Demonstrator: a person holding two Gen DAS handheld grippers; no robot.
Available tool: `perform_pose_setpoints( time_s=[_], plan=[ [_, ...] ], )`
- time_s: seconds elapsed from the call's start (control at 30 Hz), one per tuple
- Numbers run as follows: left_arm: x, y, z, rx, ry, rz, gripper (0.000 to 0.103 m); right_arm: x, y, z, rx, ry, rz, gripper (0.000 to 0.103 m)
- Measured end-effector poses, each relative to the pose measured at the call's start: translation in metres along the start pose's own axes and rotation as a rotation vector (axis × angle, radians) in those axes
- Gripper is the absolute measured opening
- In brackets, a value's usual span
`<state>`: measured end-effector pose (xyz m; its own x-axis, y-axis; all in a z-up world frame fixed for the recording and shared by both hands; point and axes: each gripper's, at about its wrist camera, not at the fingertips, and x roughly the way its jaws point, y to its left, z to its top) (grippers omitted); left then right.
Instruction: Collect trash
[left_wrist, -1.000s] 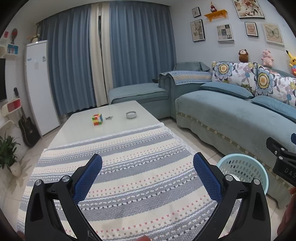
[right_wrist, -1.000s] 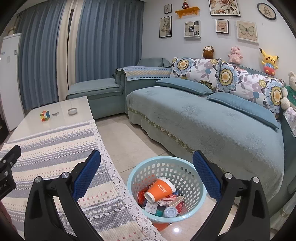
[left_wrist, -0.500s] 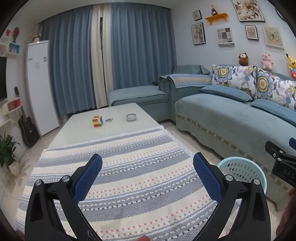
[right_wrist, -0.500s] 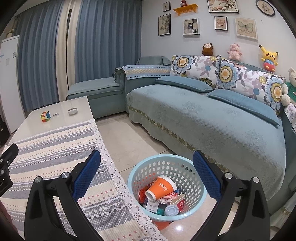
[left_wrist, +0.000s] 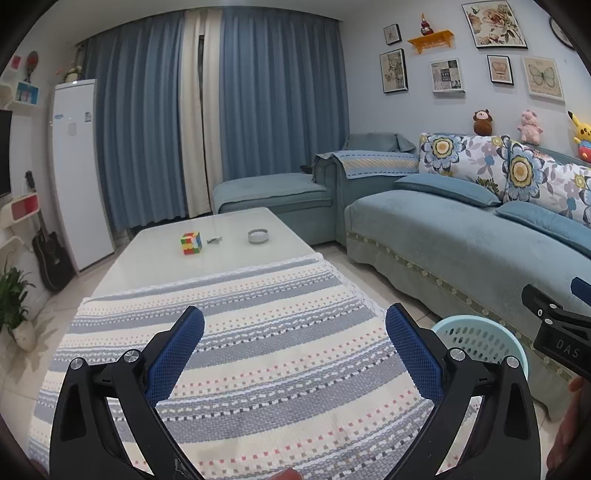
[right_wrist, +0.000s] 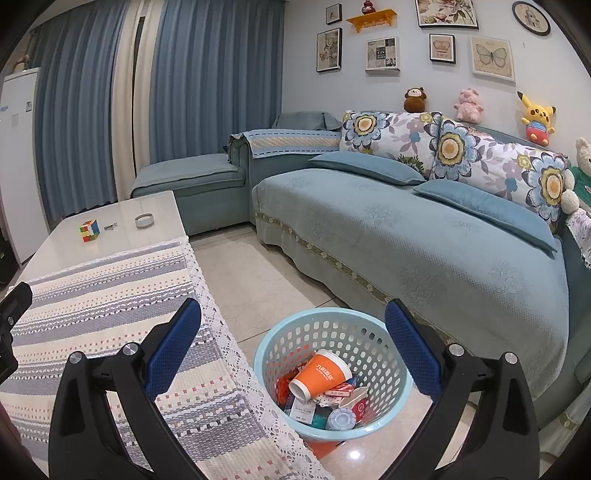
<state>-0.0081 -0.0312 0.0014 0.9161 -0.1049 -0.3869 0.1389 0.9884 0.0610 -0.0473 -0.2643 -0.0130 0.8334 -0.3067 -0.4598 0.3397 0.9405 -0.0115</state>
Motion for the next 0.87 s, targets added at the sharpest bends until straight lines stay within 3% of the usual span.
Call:
perform_pose_setpoints(
  time_s=[0.57, 0.73, 0.87],
  plan=[
    [-0.009, -0.001, 0.004, 0.022, -0.054, 0.048, 0.096, -0.003, 0.004, -0.001, -0.016, -0.020, 0.006, 0.095],
    [-0.005, 0.003, 0.006, 0.012, -0.017, -0.001, 0.096, -0.004, 0.006, -0.002, -0.015, -0.022, 0.006, 0.095],
    [-0.003, 0.008, 0.005, -0.002, -0.011, 0.011, 0.096, -0.005, 0.009, 0.000, -0.013, -0.023, 0.009, 0.095]
  ],
)
